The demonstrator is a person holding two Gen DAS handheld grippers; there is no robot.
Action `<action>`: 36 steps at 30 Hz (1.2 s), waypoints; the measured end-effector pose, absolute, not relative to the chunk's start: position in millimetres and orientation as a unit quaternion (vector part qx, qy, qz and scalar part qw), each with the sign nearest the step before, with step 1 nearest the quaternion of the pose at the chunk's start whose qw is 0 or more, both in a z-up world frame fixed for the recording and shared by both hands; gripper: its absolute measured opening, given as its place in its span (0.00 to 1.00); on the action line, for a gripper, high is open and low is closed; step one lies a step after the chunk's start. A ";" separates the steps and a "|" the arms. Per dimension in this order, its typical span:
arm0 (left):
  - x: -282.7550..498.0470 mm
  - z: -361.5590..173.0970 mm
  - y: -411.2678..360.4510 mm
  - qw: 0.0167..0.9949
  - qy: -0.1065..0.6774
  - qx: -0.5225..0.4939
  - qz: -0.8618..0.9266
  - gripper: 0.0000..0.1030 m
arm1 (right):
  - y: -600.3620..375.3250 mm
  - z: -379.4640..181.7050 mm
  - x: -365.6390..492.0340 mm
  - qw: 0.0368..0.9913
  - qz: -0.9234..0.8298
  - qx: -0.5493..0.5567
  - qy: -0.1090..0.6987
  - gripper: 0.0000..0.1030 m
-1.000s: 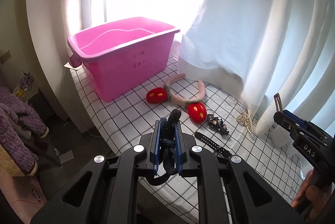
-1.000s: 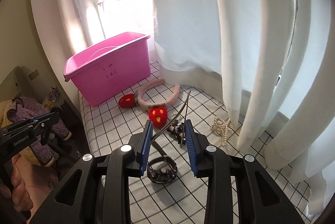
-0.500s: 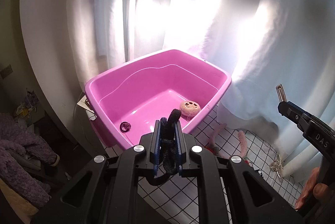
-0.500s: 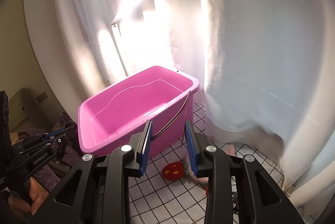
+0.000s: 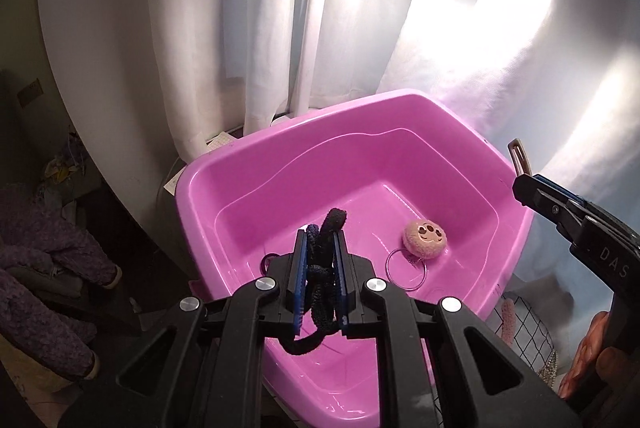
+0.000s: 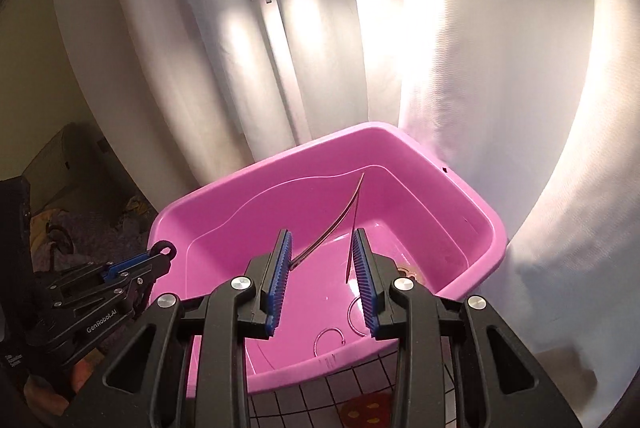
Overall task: Organize jewelry
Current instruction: 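Open the left tool to drop the hair tie while the right tool releases the pin, then withdraw both tools from the tub back over the table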
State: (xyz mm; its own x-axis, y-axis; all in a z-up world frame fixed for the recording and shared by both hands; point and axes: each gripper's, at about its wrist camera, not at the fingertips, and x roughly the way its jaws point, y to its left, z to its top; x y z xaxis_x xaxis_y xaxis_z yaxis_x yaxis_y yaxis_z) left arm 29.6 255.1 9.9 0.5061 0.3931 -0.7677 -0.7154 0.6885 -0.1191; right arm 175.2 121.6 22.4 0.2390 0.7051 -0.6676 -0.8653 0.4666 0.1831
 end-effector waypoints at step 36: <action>65.5 -34.8 309.4 0.787 0.475 -0.240 0.311 0.88 | 203.5 -32.8 220.8 0.752 0.433 -0.168 0.468 0.58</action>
State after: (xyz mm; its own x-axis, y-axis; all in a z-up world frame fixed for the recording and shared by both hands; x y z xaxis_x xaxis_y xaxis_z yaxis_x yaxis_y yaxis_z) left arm 65.5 309.4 -34.9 0.3540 0.2626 -0.8976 -0.7180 0.6913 -0.0810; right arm 220.8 203.5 -32.8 0.1877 0.4937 -0.8492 -0.8079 0.5693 0.1524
